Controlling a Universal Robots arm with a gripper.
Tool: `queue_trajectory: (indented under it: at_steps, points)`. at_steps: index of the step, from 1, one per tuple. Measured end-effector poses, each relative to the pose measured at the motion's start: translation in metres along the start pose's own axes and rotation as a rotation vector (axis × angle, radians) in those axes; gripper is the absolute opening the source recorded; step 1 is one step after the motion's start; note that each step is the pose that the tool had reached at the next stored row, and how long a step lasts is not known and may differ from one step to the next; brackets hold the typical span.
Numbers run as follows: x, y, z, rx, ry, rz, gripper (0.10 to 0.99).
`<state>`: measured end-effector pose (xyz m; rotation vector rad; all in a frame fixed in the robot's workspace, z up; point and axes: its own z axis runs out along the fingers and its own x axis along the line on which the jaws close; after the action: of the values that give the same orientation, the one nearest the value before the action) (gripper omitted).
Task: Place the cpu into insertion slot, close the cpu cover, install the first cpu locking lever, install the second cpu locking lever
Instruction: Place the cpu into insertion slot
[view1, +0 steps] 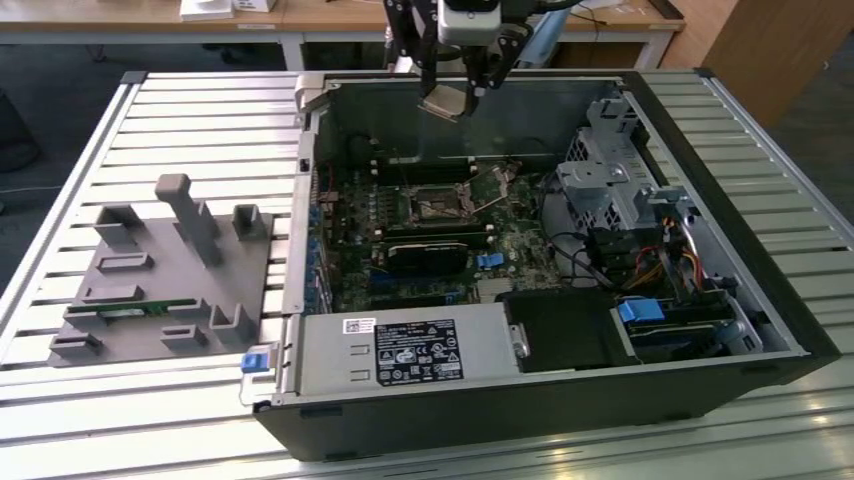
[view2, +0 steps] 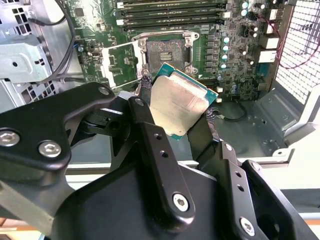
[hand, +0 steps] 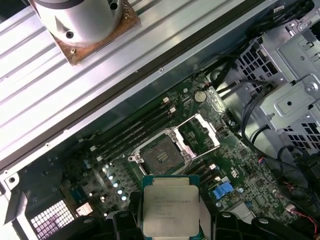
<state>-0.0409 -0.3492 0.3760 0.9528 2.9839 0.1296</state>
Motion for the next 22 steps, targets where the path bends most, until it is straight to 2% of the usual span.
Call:
queue_trajectory:
  at_steps: [22]
  points:
    - [0.0010, -0.0007, -0.0001, -0.001, -0.0066, 0.081, 0.541]
